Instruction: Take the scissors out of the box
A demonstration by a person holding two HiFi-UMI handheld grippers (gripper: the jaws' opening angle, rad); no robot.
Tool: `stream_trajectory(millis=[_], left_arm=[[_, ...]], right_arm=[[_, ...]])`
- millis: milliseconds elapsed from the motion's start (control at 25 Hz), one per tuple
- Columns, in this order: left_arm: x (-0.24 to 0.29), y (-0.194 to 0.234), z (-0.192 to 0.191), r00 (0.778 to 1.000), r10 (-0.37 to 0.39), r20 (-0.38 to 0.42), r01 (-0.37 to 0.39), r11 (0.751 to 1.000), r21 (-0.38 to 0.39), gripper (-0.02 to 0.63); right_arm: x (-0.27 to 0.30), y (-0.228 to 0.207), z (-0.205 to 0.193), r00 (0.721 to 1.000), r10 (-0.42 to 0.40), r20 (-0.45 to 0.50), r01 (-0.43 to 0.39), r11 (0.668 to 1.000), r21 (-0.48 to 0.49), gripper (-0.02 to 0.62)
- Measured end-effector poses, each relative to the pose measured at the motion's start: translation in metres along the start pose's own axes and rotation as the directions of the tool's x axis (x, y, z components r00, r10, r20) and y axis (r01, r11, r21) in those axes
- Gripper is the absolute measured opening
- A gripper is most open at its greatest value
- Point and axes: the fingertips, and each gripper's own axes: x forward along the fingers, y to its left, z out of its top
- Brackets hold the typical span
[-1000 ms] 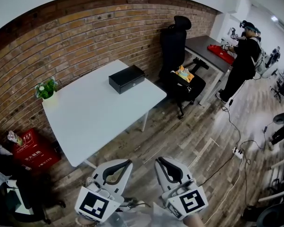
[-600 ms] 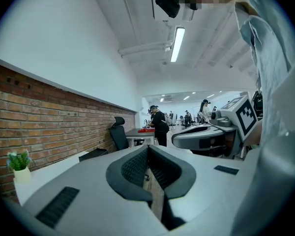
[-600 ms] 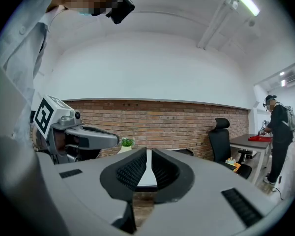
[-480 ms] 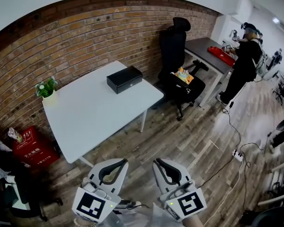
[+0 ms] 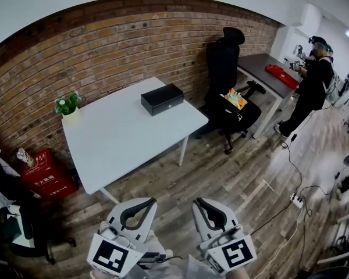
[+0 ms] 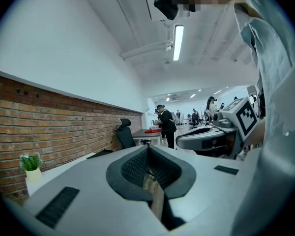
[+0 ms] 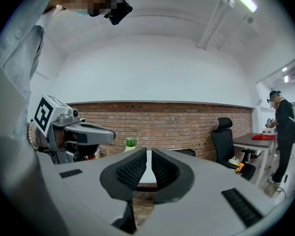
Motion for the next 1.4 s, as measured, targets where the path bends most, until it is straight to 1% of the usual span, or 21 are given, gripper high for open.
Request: stream_trajectory(millis=[160, 280, 440, 720, 960, 1160, 1400], left_arm=[[-0.001, 0.001, -0.005, 1.000, 0.014, -0.007, -0.014, 1.000, -0.010, 0.017], [0.003, 0.001, -0.009, 1.000, 0.003, -0.012, -0.003, 1.000, 0.001, 0.017], [0.015, 0.004, -0.008, 1.000, -0.016, -0.004, 0.016, 1.000, 0.003, 0.017], [0.044, 0.028, -0.009, 0.999, -0.035, 0.008, 0.035, 0.999, 0.000, 0.017], [0.081, 0.060, -0.011, 0.998, -0.060, 0.012, 0.060, 0.998, 0.005, 0.017], [0.113, 0.098, -0.010, 0.997, -0.074, 0.003, 0.074, 0.997, -0.006, 0.017], [0.148, 0.144, -0.009, 0.996, -0.093, 0.002, 0.093, 0.996, -0.017, 0.017]], right_arm=[[0.001, 0.003, -0.004, 1.000, 0.015, -0.013, -0.016, 1.000, -0.004, 0.058], [0.004, 0.002, -0.010, 1.000, 0.015, -0.021, -0.015, 1.000, -0.009, 0.058], [0.010, -0.007, -0.012, 1.000, -0.004, -0.031, 0.004, 1.000, 0.001, 0.058], [0.036, -0.029, -0.007, 0.999, -0.031, -0.025, 0.031, 0.999, -0.016, 0.058], [0.074, -0.055, -0.006, 0.998, -0.054, -0.032, 0.054, 0.998, -0.012, 0.058], [0.116, -0.077, 0.003, 0.997, -0.072, -0.023, 0.072, 0.997, -0.009, 0.058], [0.168, -0.099, 0.008, 0.995, -0.092, -0.042, 0.092, 0.996, -0.001, 0.058]])
